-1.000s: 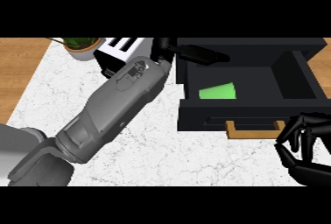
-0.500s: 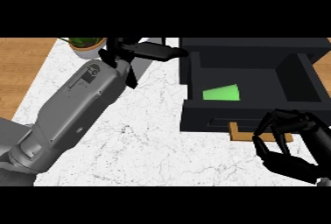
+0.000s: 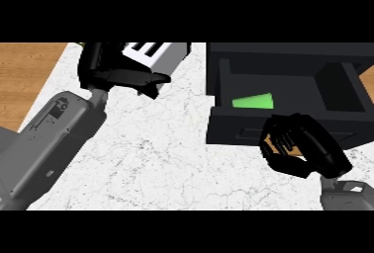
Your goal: Pick up the cup, place it into the drawer and close the drawer
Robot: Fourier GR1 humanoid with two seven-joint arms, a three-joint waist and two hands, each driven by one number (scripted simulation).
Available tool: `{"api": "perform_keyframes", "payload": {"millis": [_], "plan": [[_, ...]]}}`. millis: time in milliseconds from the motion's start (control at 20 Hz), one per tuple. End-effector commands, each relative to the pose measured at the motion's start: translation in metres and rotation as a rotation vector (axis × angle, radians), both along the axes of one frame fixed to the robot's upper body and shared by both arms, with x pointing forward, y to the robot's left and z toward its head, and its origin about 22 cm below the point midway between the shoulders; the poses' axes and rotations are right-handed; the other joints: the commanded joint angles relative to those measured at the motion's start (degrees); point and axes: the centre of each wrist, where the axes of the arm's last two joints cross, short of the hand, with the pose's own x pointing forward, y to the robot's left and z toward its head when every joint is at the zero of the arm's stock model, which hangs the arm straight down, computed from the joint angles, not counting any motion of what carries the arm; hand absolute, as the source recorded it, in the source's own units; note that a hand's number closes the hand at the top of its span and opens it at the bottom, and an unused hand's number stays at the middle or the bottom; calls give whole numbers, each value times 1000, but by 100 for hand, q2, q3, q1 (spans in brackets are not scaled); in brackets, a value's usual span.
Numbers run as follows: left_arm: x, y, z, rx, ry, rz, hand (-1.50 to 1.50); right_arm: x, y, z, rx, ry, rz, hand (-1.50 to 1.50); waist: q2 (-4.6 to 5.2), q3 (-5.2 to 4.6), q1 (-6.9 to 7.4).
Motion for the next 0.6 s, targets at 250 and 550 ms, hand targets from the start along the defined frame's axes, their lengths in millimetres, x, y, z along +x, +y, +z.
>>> {"api": "perform_keyframes", "payload": {"millis": [250, 550], "plan": [[-20, 70, -3, -9, -11, 16, -150, 55, 36, -45, -301, -48, 15, 150, 44, 6, -60], [-50, 90, -28, -21, -1, 21, -150, 102, 20, -77, -271, 0, -17, 150, 54, 10, -18]]}}
